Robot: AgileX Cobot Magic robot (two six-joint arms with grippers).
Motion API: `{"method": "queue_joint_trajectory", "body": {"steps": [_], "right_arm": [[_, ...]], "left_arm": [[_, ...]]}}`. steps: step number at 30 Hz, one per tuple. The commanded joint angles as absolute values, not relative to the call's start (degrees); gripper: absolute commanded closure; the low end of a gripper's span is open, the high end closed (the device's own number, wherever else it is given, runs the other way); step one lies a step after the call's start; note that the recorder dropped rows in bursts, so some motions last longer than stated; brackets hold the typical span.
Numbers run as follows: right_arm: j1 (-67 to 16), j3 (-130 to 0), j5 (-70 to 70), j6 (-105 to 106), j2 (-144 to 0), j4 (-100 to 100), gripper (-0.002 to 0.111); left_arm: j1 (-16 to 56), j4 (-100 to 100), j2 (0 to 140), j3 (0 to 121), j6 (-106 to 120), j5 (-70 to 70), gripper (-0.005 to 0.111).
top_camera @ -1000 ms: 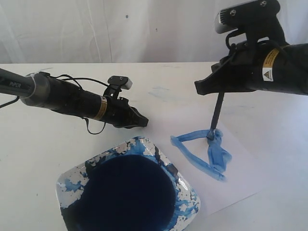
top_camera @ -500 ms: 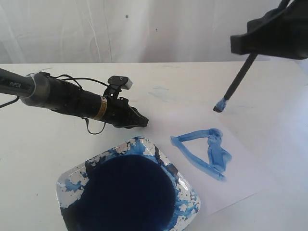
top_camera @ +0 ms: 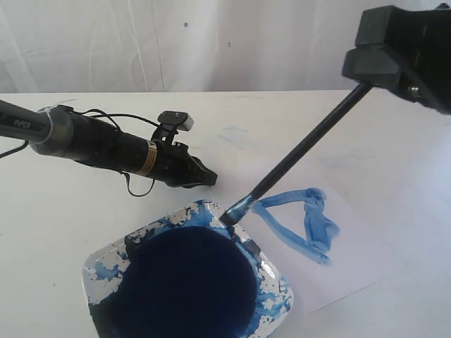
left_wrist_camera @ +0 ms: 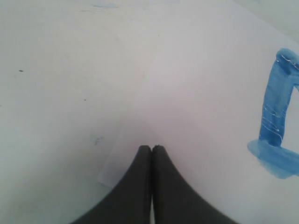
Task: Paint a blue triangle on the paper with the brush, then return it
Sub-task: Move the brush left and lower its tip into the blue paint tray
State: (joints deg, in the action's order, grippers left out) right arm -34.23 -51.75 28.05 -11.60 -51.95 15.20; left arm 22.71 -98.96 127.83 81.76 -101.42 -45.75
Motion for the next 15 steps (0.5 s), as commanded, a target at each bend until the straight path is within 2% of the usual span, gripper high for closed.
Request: {"method": "queue_joint_trajectory", "body": {"steps": [1, 15], "right_arm": [[-34.22, -51.91, 30.49, 1.30, -51.62, 32.71, 0.108], [-34.22, -40.63, 29.08, 4.68, -51.62, 40.65, 0.108]], "left_arm": [[23.07, -99.95, 127.55, 82.05, -101.56, -44.89, 0.107], [23.07, -99.95, 127.55, 82.05, -101.56, -44.89, 0.107]]}}
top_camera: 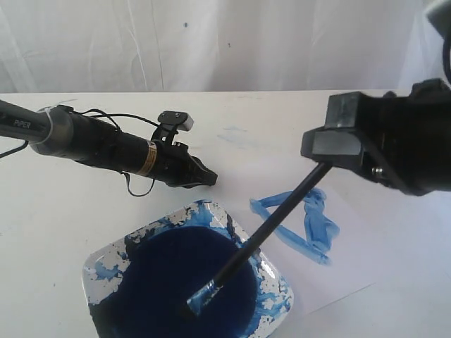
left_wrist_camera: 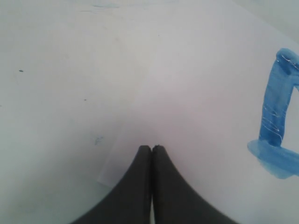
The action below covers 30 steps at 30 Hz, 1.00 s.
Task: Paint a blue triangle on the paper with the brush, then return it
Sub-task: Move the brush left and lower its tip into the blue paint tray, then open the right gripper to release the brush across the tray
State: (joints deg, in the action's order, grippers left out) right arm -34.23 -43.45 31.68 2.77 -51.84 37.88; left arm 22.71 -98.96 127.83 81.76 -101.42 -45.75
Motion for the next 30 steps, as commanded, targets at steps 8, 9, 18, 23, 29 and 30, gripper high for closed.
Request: {"method": "queue_joint_trajectory", "body": {"steps": [8, 9, 18, 23, 29, 30], "right_arm": [[-34.22, -36.91, 19.82, 4.73, -55.80, 44.10, 0.108], [-34.22, -36.80, 19.05, 4.73, -56.77, 44.40, 0.108], [-34.22, -36.80, 15.49, 4.83, -65.66, 47.98, 0.108], [-34.22, -36.80, 14.00, 5.24, -66.56, 47.98, 0.108], [-34.22, -36.80, 12.14, 5.42, -66.69, 47.98, 0.108], [-34.22, -36.80, 11.88, 5.42, -66.80, 48.15, 0.108]], "left_arm": [[23.07, -99.95, 127.55, 82.05, -101.56, -44.89, 0.107], [23.07, -99.95, 127.55, 82.05, -101.56, -44.89, 0.107], [23.07, -99.95, 127.55, 82.05, -101.56, -44.89, 0.107], [23.07, -99.95, 127.55, 82.05, -101.56, -44.89, 0.107], [23.07, -99.95, 127.55, 82.05, -101.56, -44.89, 0.107], [23.07, -99.95, 127.55, 82.05, -101.56, -44.89, 0.107]]}}
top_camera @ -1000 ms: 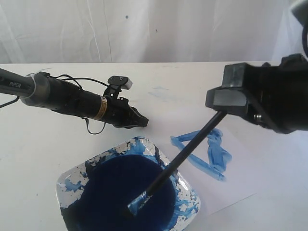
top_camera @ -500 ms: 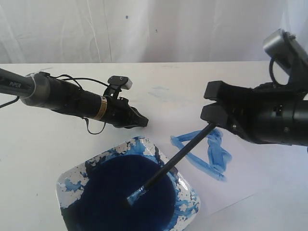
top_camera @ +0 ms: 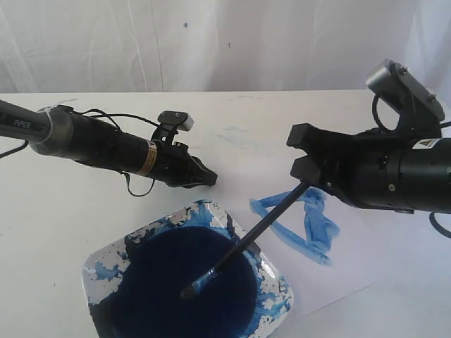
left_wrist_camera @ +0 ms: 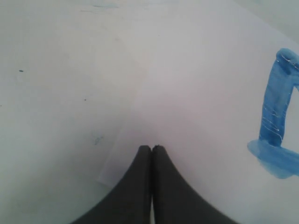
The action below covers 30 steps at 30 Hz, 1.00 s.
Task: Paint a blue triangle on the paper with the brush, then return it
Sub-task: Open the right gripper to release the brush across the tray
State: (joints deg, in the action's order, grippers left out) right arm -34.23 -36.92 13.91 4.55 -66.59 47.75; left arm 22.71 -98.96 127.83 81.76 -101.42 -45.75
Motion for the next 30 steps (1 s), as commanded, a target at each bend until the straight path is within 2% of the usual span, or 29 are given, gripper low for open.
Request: {"method": "queue_joint_trajectory", "body": {"steps": [1, 6, 16, 23, 30], "right_arm": [[-34.22, -36.80, 11.67, 5.31, -66.93, 48.29, 0.107], [-34.22, -36.80, 10.18, 2.57, -70.34, 50.37, 0.093], [-34.22, -36.80, 5.32, 1.15, -75.41, 54.53, 0.093], [-34.22, -36.55, 4.20, 1.50, -75.55, 54.02, 0.080], [-34.22, -36.55, 3.81, 3.83, -75.55, 54.02, 0.079]], "left_arm": [[23.07, -99.95, 127.55, 82.05, -101.56, -44.89, 0.107], [23.07, -99.95, 127.55, 82.05, -101.56, -44.89, 0.107], [23.07, -99.95, 127.55, 82.05, -101.56, -44.89, 0.107], [23.07, -99.95, 127.55, 82.05, -101.56, -44.89, 0.107], [23.07, -99.95, 127.55, 82.05, -101.56, -44.89, 0.107]]}}
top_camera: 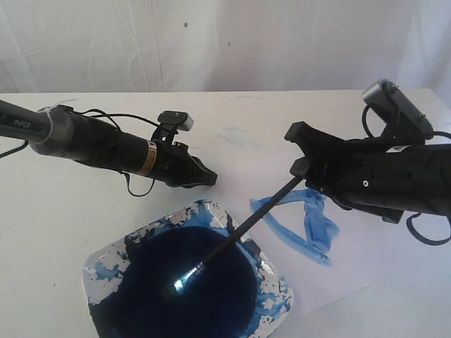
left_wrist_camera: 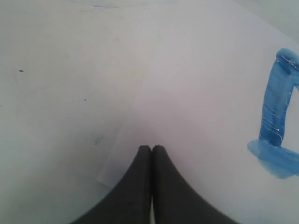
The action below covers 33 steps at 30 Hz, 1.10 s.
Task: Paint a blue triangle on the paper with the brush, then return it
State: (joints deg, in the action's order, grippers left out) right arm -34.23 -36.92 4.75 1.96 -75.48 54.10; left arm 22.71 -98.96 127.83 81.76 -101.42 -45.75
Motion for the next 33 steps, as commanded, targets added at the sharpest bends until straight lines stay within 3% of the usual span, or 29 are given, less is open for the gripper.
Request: {"method": "queue_joint_trajectory", "body": {"steps": [1, 16, 33], "right_arm": [[-34.22, -36.55, 3.81, 4.45, -75.55, 54.02, 0.079], [-34.22, -36.55, -1.83, 21.24, -72.31, 53.94, 0.079], [-34.22, -31.19, -3.52, 37.65, -45.53, 53.94, 0.079]], "left_arm": [[23.07, -99.95, 127.55, 82.05, -101.56, -44.89, 0.107], [23.07, -99.95, 127.55, 82.05, -101.56, -44.89, 0.107], [23.07, -99.95, 127.55, 82.05, -101.56, -44.89, 0.107]]}}
